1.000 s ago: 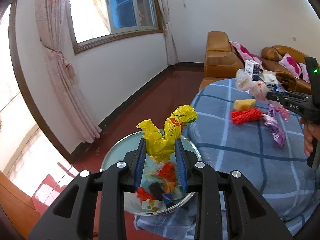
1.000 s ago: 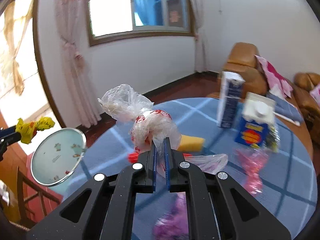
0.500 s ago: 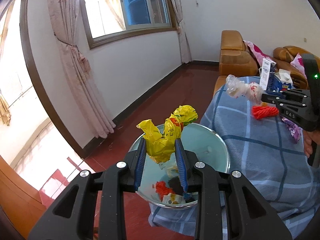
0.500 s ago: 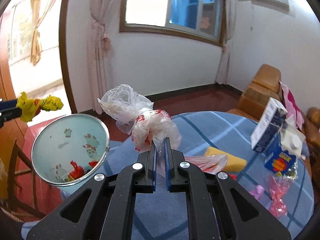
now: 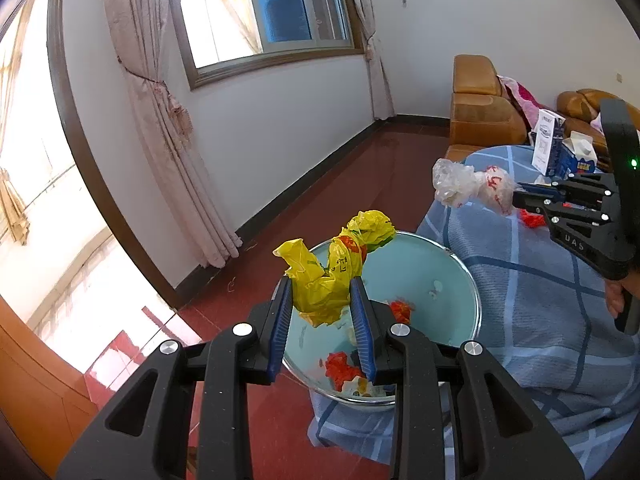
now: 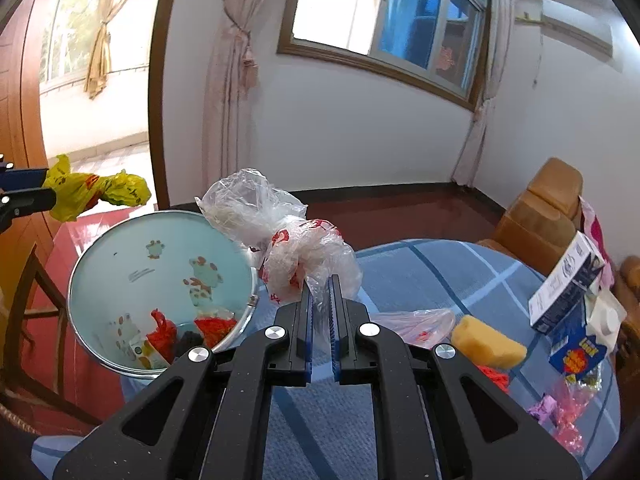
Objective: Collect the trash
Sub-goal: 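Carry the yellow bag over the bucket with the left gripper while the right gripper carries the clear bag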
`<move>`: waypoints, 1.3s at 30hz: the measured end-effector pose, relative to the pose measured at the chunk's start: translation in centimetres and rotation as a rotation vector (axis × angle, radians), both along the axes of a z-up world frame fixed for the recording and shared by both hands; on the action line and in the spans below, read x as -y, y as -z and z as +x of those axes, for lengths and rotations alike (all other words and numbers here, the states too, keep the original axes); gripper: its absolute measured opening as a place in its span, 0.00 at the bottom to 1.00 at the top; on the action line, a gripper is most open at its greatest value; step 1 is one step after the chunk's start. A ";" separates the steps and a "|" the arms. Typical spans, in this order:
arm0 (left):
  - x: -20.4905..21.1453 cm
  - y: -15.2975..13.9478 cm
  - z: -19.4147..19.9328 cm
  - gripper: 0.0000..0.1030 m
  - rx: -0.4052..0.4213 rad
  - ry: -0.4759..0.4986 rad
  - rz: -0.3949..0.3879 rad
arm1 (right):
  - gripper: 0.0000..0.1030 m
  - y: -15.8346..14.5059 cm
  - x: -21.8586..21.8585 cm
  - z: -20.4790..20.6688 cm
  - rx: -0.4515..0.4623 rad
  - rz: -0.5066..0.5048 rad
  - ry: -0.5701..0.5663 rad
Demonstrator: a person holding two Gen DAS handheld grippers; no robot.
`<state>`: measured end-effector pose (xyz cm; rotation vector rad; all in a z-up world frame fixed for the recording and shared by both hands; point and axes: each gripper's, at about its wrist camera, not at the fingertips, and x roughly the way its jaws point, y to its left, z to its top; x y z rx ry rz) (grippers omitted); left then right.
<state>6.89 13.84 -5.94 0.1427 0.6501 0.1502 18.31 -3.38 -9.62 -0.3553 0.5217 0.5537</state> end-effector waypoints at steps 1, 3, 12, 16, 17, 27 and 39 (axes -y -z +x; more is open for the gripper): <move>-0.1 0.0 0.0 0.28 0.001 -0.002 -0.001 | 0.07 0.1 -0.2 0.0 0.001 -0.005 -0.007; -0.3 -0.1 -0.1 0.28 0.004 -0.008 -0.004 | 0.07 0.3 -0.6 -0.1 0.002 -0.012 -0.014; -0.4 0.0 -0.2 0.28 0.006 -0.016 -0.011 | 0.07 0.5 -1.5 -0.6 0.009 -0.025 -0.041; -0.4 0.0 -0.1 0.28 0.008 -0.017 -0.011 | 0.07 0.7 -1.7 -0.8 0.015 -0.034 -0.048; -0.5 0.0 -0.1 0.28 0.008 -0.019 -0.012 | 0.07 0.7 -1.7 -0.8 0.016 -0.035 -0.049; -0.5 0.0 -0.1 0.28 0.006 -0.019 -0.018 | 0.07 0.6 -2.0 -1.0 0.018 -0.036 -0.055; -0.5 0.1 -0.1 0.29 0.000 -0.014 -0.018 | 0.08 0.6 -2.3 -1.2 0.021 -0.036 -0.064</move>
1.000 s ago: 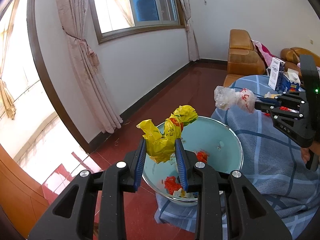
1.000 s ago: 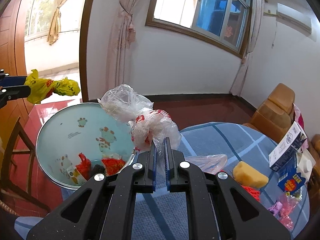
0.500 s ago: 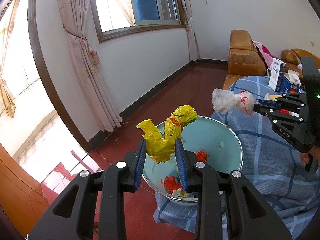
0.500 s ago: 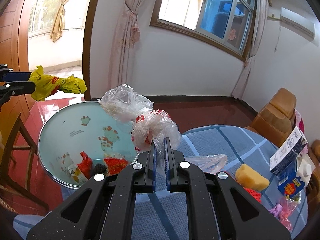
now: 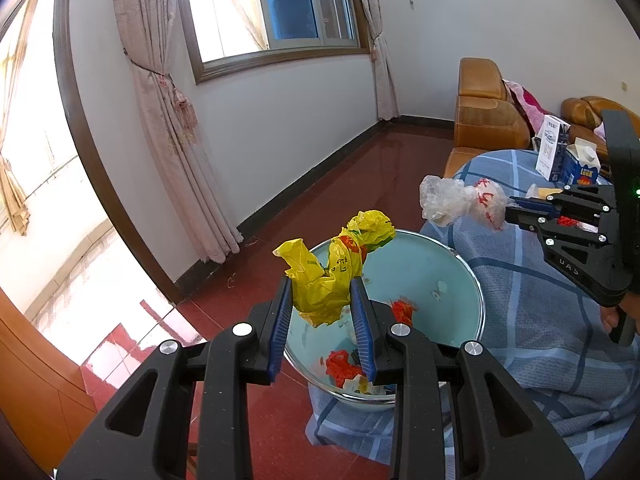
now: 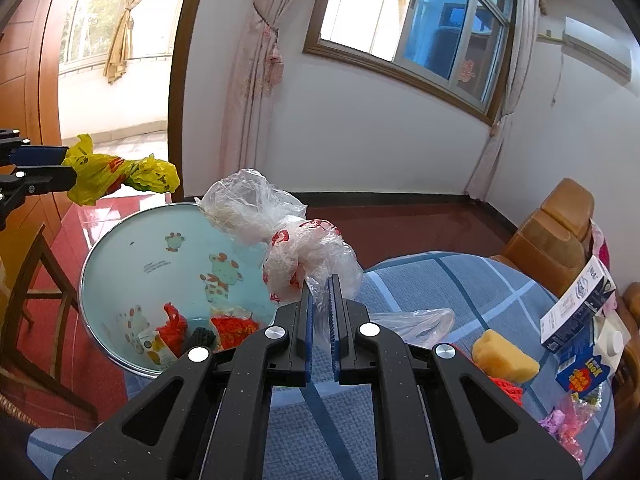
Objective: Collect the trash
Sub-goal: 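Carry the yellow bag over the bucket with the left gripper while the right gripper carries the clear bag, then open both grippers over the teal bucket to drop the bags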
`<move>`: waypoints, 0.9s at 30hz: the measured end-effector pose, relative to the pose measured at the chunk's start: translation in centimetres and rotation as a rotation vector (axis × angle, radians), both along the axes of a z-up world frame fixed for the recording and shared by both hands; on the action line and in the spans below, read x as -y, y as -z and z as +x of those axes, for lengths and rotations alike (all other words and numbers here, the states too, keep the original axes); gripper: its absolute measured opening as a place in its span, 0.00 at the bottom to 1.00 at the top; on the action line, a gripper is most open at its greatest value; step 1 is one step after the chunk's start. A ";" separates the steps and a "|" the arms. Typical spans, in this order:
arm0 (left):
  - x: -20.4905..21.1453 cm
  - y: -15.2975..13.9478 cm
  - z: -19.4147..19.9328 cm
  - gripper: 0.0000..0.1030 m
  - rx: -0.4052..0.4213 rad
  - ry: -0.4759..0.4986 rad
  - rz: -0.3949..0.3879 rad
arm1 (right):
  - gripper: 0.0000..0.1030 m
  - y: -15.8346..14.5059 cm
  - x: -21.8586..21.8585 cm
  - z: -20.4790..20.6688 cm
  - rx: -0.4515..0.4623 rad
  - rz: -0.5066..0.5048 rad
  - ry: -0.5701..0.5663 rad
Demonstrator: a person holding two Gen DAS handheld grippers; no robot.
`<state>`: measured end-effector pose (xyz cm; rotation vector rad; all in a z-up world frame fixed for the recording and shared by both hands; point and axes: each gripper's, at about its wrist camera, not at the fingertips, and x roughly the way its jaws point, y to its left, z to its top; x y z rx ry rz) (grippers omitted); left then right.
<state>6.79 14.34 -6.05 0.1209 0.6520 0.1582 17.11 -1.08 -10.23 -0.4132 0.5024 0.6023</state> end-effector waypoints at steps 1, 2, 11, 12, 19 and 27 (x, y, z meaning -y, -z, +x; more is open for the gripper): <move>0.0 0.0 0.0 0.29 0.000 0.000 -0.001 | 0.08 0.0 -0.1 0.0 0.000 -0.001 -0.001; 0.0 0.0 0.0 0.29 0.000 0.000 -0.002 | 0.08 0.0 -0.1 -0.1 0.000 -0.001 -0.003; 0.3 0.1 0.1 0.45 -0.003 -0.003 -0.016 | 0.19 0.2 -0.5 -0.4 -0.023 0.004 -0.050; 0.5 -0.1 0.1 0.49 -0.001 0.006 -0.017 | 0.41 0.1 -0.5 -0.5 -0.021 0.008 -0.062; 1.4 0.5 0.2 0.51 -0.014 0.026 -0.012 | 0.49 0.1 -0.2 -0.9 -0.017 0.010 -0.052; 2.4 2.0 0.6 0.58 -0.063 0.045 -0.033 | 0.50 -0.7 6.9 -2.3 -0.032 0.016 0.133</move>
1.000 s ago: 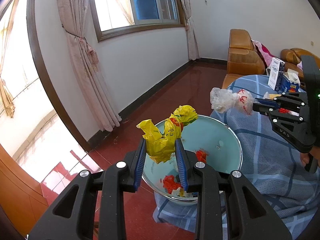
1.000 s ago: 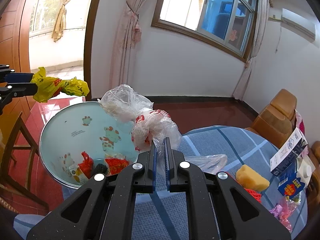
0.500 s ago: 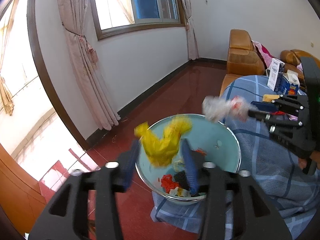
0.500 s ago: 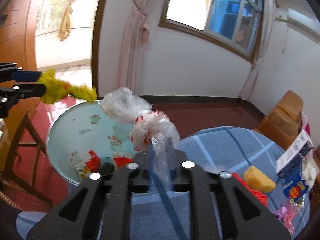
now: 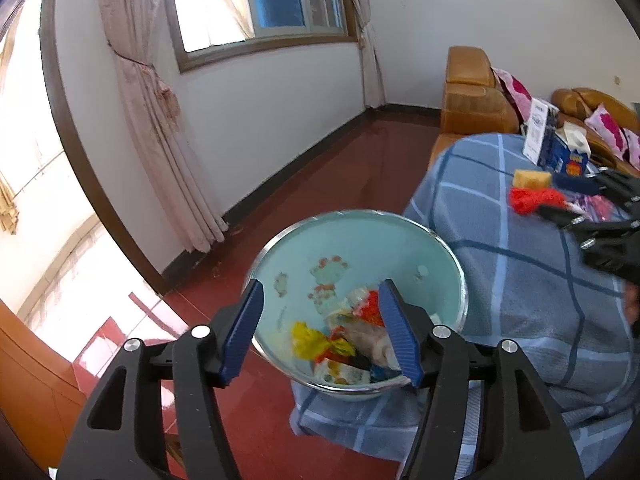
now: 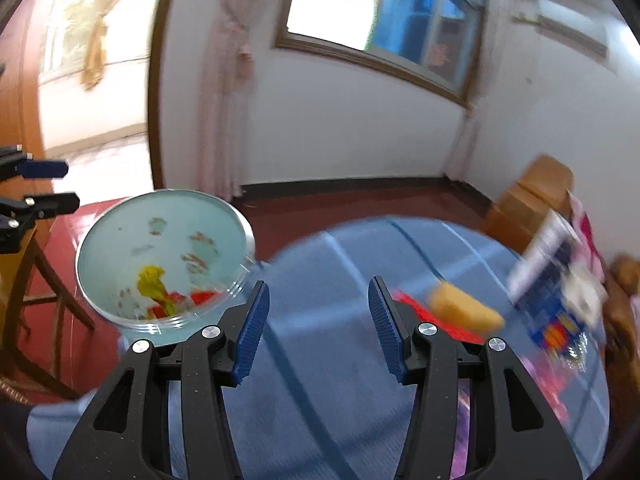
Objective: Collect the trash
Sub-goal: 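Open both grippers over the teal bucket to drop the bags, then grasp the purple wrapper with the left gripper while the right gripper returns to the table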
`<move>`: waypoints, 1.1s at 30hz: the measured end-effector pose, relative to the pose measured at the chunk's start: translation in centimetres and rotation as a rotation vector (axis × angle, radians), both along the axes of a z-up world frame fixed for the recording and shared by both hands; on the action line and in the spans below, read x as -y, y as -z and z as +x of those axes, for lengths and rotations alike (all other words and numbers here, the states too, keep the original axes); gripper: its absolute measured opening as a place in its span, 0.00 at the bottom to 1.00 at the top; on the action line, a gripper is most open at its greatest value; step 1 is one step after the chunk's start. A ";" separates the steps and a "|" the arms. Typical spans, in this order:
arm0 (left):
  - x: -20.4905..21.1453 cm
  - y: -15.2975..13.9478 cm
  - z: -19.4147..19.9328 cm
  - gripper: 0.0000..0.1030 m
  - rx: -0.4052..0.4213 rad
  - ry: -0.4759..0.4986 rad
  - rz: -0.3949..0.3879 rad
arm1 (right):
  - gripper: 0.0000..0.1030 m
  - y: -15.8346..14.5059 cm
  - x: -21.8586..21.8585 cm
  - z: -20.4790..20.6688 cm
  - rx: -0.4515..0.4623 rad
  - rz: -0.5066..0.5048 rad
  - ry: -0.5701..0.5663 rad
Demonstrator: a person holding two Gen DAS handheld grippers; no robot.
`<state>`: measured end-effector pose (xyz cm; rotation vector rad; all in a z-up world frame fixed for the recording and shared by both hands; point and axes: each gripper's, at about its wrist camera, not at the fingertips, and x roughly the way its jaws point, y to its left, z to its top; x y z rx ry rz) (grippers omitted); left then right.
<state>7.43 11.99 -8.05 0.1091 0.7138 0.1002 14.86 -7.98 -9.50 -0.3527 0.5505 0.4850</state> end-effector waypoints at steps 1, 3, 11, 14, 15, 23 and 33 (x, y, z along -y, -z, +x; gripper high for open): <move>0.5 0.3 0.2 0.58 -0.010 0.011 -0.006 | 0.51 0.0 1.3 -0.2 -0.001 -0.001 0.030; 2.0 0.9 0.4 0.60 -0.032 0.043 -0.011 | 0.53 -0.1 5.4 -0.6 -0.014 0.010 0.127; 10.9 1.5 1.3 0.69 -0.062 0.198 -0.008 | 0.62 1.3 21.6 -3.0 -0.100 0.115 0.526; 15.1 0.9 2.0 0.76 -0.053 0.251 -0.030 | 0.63 2.0 25.6 -5.0 -0.098 0.138 0.618; 17.0 0.6 2.4 0.77 -0.051 0.269 -0.039 | 0.63 2.1 26.7 -5.6 -0.097 0.147 0.644; 28.5 1.2 5.9 0.88 -0.093 0.363 -0.055 | 0.68 3.3 33.3 -9.8 -0.063 0.225 0.787; 31.2 4.6 7.7 0.89 -0.175 0.347 0.104 | 0.73 4.7 35.5 -11.8 -0.050 0.308 0.818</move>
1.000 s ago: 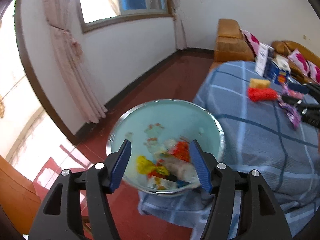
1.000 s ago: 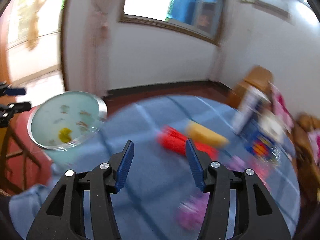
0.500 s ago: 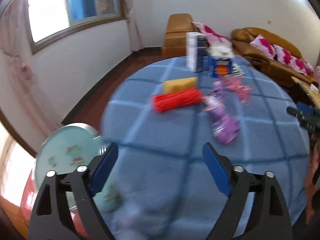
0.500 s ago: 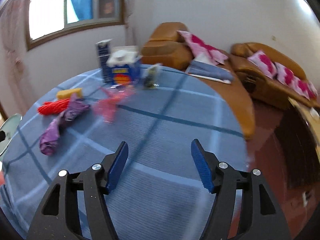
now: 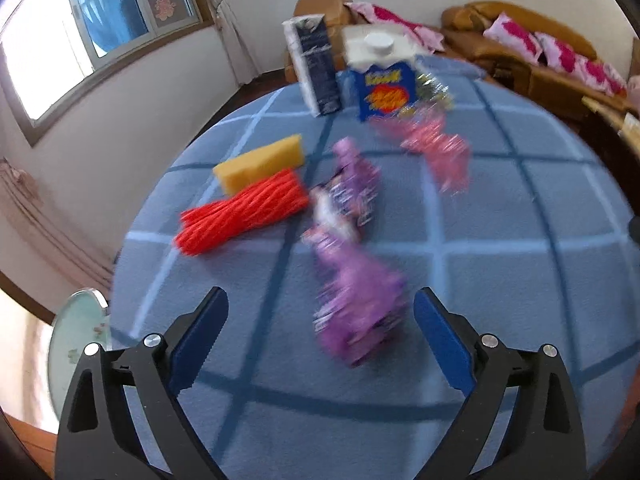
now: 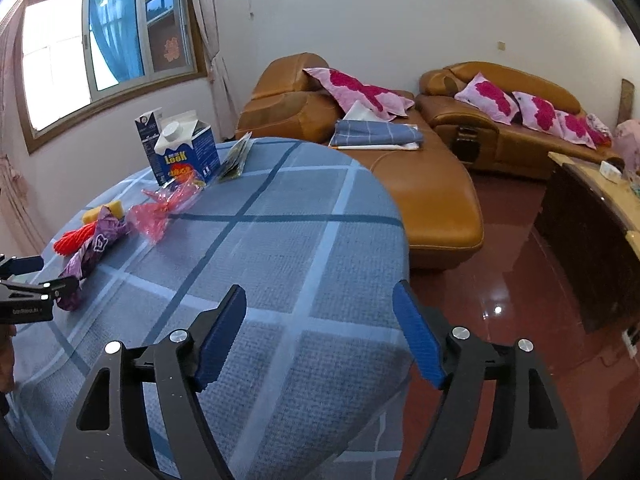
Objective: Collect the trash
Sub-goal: 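Grasp the purple wrapper with the left gripper while the right gripper returns to the table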
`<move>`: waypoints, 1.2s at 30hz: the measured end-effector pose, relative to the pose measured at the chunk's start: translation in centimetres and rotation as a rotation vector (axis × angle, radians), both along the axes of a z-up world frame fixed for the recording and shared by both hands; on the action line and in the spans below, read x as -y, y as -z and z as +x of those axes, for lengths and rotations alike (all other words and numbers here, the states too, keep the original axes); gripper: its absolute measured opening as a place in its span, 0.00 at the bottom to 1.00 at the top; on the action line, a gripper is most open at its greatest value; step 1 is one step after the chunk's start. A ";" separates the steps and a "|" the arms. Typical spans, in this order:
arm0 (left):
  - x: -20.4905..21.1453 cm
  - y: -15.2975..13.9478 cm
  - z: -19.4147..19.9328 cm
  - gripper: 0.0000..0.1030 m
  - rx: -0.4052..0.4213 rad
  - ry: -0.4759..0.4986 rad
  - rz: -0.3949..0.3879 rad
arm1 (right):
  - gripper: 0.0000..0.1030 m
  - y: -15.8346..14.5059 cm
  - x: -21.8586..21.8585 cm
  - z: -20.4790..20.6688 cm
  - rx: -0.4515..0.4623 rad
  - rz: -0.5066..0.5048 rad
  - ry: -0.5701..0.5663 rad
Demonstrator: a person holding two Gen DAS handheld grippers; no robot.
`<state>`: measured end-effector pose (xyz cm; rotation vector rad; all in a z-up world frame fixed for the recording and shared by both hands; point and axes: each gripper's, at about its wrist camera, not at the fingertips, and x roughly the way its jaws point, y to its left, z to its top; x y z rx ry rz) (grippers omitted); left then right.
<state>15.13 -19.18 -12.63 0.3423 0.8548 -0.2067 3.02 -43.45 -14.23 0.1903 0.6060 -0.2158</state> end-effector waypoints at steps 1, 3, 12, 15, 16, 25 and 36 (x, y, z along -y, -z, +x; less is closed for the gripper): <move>-0.9 0.1 0.0 0.90 -0.001 -0.009 0.014 | 0.73 0.2 0.0 0.0 0.001 0.010 -0.003; -3.3 0.3 0.0 0.90 0.000 -0.040 0.054 | 0.73 0.5 -0.2 0.1 0.002 0.019 -0.007; -11.7 -1.5 -0.1 0.90 0.019 -0.198 0.002 | 0.77 0.7 -1.7 0.0 0.017 0.018 -0.029; -10.1 -2.8 -1.0 0.90 0.052 -0.172 -0.055 | 0.77 0.6 -1.9 0.0 0.019 0.007 -0.026; -9.4 -2.9 -1.0 0.90 0.056 -0.161 -0.064 | 0.77 0.6 -1.9 0.0 0.019 0.003 -0.023; -4.1 0.3 1.5 0.77 -0.041 -0.112 -0.115 | 0.77 1.1 -0.2 -0.9 0.023 0.030 0.023; -5.4 0.2 1.4 0.24 -0.057 -0.046 -0.129 | 0.77 1.0 -1.9 -0.4 0.020 0.015 -0.021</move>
